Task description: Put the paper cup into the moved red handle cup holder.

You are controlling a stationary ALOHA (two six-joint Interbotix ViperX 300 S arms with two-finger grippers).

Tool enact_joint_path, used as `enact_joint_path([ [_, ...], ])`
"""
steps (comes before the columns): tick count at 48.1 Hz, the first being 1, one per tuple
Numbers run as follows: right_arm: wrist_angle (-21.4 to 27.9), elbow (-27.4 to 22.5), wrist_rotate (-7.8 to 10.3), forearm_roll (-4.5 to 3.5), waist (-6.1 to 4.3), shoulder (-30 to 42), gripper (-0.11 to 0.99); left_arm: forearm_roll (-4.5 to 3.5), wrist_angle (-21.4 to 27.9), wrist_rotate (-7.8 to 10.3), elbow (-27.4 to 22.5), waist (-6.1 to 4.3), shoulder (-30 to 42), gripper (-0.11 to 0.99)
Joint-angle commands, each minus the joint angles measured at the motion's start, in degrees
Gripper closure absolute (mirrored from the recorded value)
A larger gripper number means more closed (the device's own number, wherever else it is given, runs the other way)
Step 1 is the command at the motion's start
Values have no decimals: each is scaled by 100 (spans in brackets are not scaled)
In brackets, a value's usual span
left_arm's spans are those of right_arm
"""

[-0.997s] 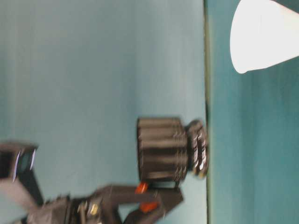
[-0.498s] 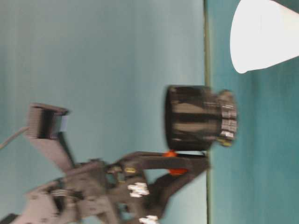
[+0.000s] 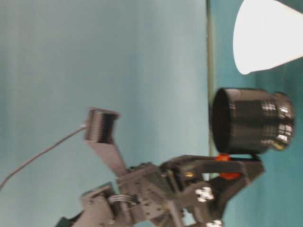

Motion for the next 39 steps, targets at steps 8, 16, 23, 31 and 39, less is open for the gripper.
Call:
enact_joint_path([
  [8, -18, -123, 35, -9, -9, 35, 99, 18, -360, 9, -62, -114, 158, 59],
  [16, -18, -123, 35, -9, -9, 18, 99, 18, -378, 0, -62, -132, 202, 59],
  [23, -18, -114, 35, -9, -9, 9, 99, 18, -378, 9, -44, -149, 255, 59],
  [31, -18, -114, 35, -9, -18, 0, 99, 18, -378, 9, -70, -158, 352, 59],
  [39, -18, -114, 35, -9, -18, -18, 99, 18, -378, 0, -53, -167, 378, 59],
])
